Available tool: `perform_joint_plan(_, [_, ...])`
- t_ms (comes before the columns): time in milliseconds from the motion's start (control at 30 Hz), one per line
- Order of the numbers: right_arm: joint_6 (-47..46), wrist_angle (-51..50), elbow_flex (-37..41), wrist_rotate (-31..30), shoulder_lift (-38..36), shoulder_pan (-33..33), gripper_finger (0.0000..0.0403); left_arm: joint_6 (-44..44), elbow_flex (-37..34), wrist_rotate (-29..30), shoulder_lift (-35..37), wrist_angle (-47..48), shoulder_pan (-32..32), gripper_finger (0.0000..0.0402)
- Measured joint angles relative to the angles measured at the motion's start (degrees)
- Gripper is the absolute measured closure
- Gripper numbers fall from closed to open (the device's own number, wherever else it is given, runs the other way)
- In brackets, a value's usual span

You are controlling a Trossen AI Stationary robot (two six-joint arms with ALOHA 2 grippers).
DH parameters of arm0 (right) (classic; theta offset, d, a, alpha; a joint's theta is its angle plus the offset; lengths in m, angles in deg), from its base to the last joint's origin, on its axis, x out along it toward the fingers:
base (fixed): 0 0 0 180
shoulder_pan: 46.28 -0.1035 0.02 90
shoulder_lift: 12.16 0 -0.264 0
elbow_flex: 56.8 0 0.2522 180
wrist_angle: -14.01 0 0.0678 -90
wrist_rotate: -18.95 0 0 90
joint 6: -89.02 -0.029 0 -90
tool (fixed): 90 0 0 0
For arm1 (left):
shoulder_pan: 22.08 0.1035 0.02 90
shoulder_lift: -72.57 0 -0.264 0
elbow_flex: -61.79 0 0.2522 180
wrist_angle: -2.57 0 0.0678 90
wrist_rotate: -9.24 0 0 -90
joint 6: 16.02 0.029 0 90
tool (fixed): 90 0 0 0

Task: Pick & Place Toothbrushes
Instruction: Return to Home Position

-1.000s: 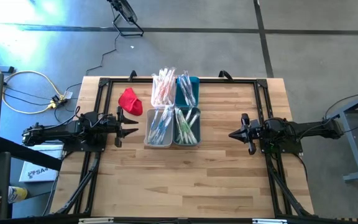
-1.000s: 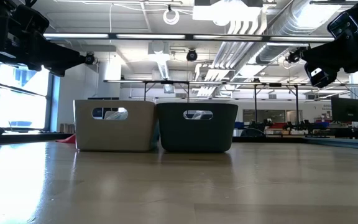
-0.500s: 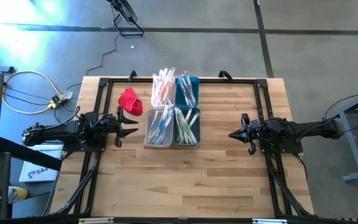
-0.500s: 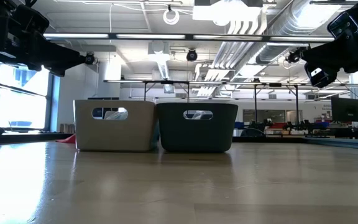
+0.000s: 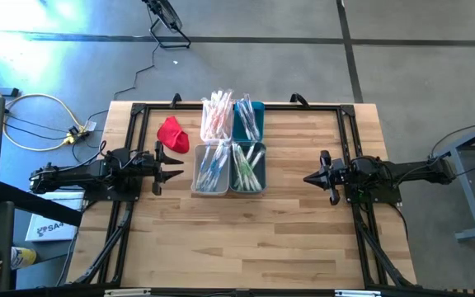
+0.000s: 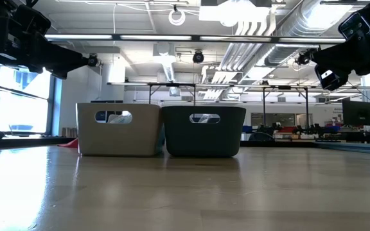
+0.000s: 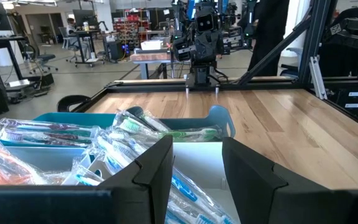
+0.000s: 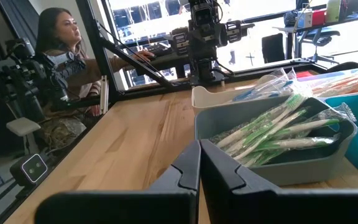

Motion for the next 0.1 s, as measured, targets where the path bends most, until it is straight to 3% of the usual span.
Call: perform_joint_plan(100, [0.00, 0.02, 0.00, -0.01, -0.01, 0.00, 0.0401, 0.01, 0.00, 0.00, 0.00, -0.01, 0.00, 0.0265])
